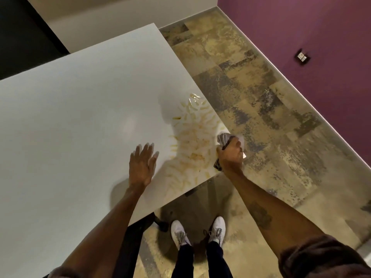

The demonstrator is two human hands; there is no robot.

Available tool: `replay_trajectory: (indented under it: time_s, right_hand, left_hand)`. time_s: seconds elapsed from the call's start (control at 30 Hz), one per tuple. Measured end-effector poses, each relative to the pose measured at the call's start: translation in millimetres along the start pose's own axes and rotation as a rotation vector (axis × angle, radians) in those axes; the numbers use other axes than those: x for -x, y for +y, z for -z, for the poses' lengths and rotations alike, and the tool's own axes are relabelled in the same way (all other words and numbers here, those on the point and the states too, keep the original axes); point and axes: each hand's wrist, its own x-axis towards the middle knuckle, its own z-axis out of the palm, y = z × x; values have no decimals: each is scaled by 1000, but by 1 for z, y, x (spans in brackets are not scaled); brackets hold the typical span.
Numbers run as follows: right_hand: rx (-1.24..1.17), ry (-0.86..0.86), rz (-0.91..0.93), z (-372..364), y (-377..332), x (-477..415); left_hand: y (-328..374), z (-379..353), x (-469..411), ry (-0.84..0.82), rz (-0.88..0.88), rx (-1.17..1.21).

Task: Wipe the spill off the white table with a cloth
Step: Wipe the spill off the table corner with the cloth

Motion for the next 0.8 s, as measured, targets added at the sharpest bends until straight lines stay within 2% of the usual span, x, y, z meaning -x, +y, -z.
replay_trajectory:
  time_s: [0.17, 0.3, 0.47, 0.53, 0.67, 0.8]
  right_hand:
    - [110, -62, 47, -10, -1, -16]
    - [41, -61, -20, -14, 11, -27]
    - [-7, 147, -22, -33, 22, -24]
    - [-38, 170, -69, -41, 20, -26]
    - [-196, 201, -160, -55, 12, -32]
    - [-147, 259, -151, -67, 12, -34]
  left_hand:
    - [-8, -1, -18, 24, 48, -77]
    - [-14, -8, -33, 20, 104, -92]
    - [-26, -29, -51, 17, 144, -3]
    - [-29, -41, -55, 16, 157, 25]
    - [-29, -58, -55, 112, 152, -175]
    - [-32, -66, -61, 102, 192, -182]
